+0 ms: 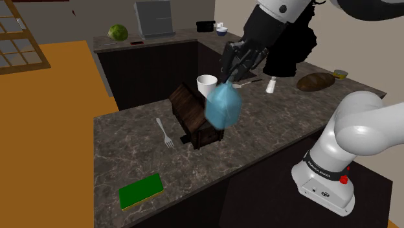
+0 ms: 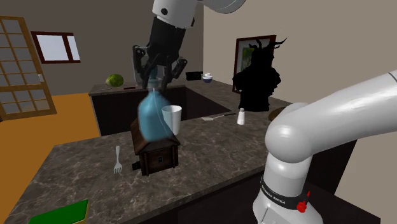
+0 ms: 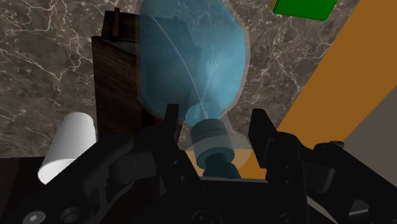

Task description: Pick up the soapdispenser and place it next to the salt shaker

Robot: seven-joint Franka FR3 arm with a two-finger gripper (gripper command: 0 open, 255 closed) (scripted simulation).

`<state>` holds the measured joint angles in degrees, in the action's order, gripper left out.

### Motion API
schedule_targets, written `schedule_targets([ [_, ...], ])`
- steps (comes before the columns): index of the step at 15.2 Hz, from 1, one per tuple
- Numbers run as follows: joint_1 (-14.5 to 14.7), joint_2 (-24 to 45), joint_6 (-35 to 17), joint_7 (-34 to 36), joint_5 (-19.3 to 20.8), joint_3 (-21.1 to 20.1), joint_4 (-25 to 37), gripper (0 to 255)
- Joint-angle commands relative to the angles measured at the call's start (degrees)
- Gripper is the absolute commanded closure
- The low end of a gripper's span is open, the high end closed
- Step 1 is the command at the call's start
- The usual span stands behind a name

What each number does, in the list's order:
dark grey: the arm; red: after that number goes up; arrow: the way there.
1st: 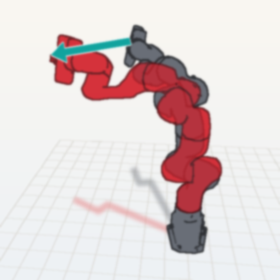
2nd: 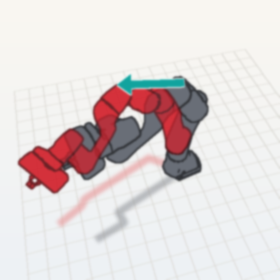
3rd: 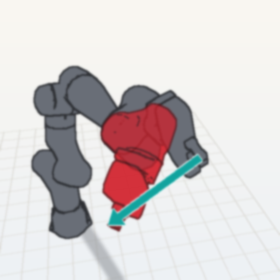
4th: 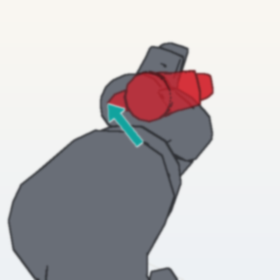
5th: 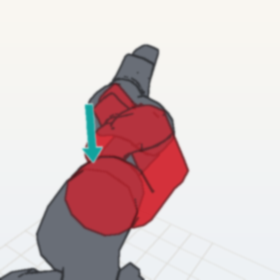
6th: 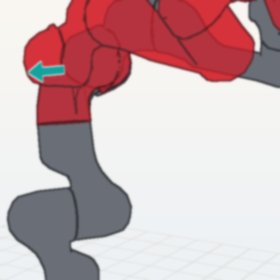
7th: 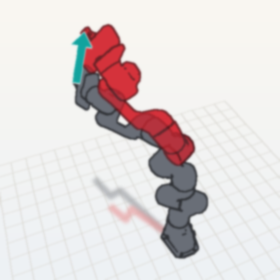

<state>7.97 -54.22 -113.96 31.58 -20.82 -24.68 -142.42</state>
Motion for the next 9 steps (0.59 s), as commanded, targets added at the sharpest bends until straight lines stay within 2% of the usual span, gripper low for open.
schedule_targets([
  [1, -0.23, 0.27, 1.28, 0.15, 0.38, 0.32, 1.58, 255],
  [9, -1.28, 2.07, 6.48, 0.54, 1.97, 1.7, 8.58, 255],
])
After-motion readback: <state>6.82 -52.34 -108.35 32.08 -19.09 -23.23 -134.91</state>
